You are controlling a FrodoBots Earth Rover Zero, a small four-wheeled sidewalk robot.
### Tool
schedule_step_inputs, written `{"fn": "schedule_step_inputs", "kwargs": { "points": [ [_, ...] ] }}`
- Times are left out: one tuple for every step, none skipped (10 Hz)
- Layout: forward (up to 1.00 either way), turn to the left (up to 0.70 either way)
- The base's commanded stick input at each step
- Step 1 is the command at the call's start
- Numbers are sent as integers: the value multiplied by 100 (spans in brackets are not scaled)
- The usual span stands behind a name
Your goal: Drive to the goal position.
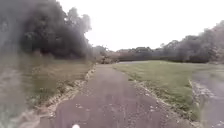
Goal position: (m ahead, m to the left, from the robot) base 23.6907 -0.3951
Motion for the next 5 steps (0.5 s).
{"fn": "schedule_step_inputs", "kwargs": {
  "points": [
    [85,1],
    [85,1],
    [85,1],
    [85,1],
    [85,1]
  ]
}}
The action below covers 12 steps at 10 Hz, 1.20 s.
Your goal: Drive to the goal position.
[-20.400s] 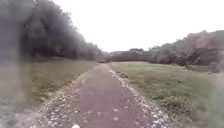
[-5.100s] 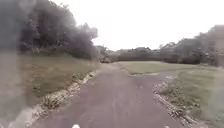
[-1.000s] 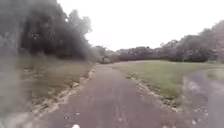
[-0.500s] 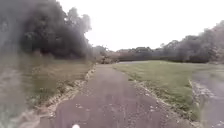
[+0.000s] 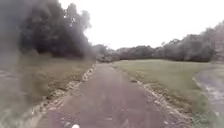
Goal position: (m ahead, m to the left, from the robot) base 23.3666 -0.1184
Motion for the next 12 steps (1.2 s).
{"fn": "schedule_step_inputs", "kwargs": {
  "points": [
    [85,1],
    [85,1],
    [85,1],
    [85,1],
    [85,1],
    [85,1],
    [85,1],
    [85,1],
    [85,1],
    [85,1],
    [85,1],
    [85,7]
  ]
}}
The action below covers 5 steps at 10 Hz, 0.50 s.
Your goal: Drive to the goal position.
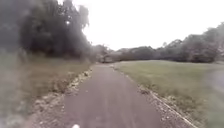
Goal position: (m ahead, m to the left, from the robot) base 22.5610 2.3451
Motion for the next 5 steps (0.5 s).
{"fn": "schedule_step_inputs", "kwargs": {
  "points": [
    [85,5],
    [85,1],
    [85,1],
    [85,1],
    [85,1]
  ]
}}
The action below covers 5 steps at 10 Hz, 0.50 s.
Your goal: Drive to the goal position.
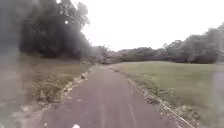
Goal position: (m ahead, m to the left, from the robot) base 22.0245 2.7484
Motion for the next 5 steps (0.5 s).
{"fn": "schedule_step_inputs", "kwargs": {
  "points": [
    [85,1],
    [85,1],
    [85,1],
    [85,1],
    [85,1]
  ]
}}
